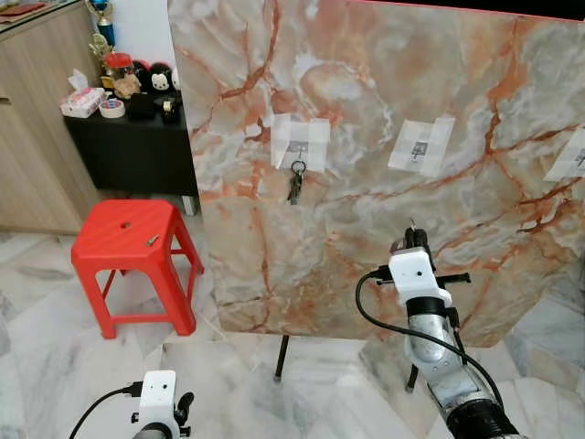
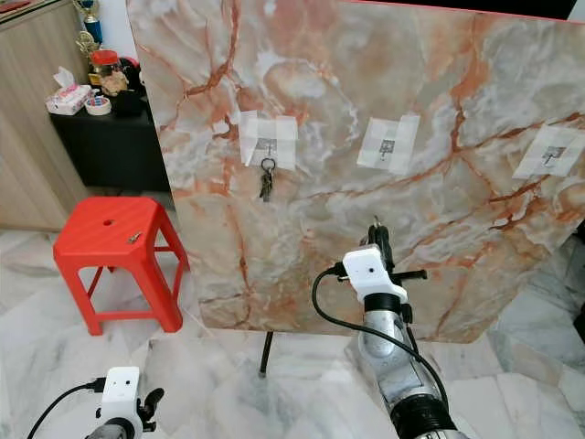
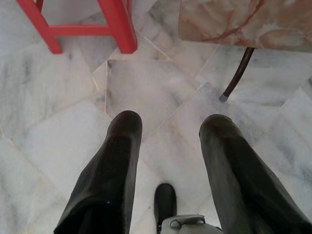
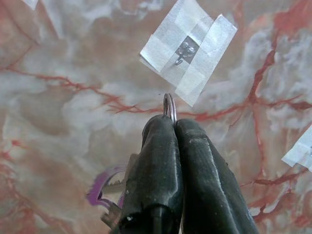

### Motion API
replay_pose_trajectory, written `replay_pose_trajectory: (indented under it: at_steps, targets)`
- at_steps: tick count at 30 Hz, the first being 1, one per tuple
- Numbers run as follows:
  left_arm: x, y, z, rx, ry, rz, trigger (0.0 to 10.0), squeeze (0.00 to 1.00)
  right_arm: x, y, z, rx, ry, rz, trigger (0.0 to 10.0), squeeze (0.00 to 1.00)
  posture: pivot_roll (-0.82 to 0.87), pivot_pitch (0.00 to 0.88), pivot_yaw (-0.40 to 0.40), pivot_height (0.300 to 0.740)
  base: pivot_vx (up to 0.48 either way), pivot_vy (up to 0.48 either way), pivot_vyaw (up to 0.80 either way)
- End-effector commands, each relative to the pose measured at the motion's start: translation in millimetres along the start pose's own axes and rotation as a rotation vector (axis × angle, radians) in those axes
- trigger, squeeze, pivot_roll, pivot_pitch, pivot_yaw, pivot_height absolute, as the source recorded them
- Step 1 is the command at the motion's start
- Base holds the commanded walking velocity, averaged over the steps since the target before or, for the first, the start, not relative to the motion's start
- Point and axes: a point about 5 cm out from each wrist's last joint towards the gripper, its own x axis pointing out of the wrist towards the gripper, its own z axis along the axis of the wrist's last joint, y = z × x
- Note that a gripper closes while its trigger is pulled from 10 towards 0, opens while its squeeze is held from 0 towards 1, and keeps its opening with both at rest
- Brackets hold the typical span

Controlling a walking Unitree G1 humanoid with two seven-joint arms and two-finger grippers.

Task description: Hang keys on a hook

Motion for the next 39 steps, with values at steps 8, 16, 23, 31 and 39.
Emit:
replay_pose_trajectory:
  at_steps: [8, 16, 23, 31, 39]
  targets:
    - [0.1, -2.0, 0.9, -0.029, -0.011, -0.001, 10.0, 0.00, 7.4, -6.0, 6.1, -0.003, -0.016, -0.041, 10.0, 0.00, 0.07, 0.000, -0.083, 0.740, 0.371, 0.000, 0.00]
    - [-0.1, -5.8, -0.3, -0.043, -0.007, -0.027, 10.0, 0.00, 6.4, -5.7, 5.3, 0.006, -0.001, -0.057, 10.0, 0.00, 0.07, 0.000, -0.085, 0.740, 0.311, 0.000, 0.00]
    - [-0.4, -7.0, 0.7, -0.054, -0.023, -0.035, 10.0, 0.00, -0.5, -6.5, 3.3, 0.012, 0.003, -0.084, 10.0, 0.00, 0.07, 0.000, -0.087, 0.740, 0.000, 0.000, 0.00]
    - [-1.1, -6.9, -1.2, -0.053, -0.014, -0.048, 10.0, 0.00, -15.4, -10.6, -1.2, -0.012, -0.003, -0.119, 10.0, 0.00, 0.07, 0.000, -0.085, 0.740, 0.000, 0.000, 0.00]
    - [-0.9, -6.8, -1.2, -0.049, -0.010, -0.051, 10.0, 0.00, -15.2, -25.4, 10.9, -0.109, -0.094, -0.241, 10.0, 0.00, 0.07, 0.000, -0.079, 0.740, 0.000, 0.000, 0.00]
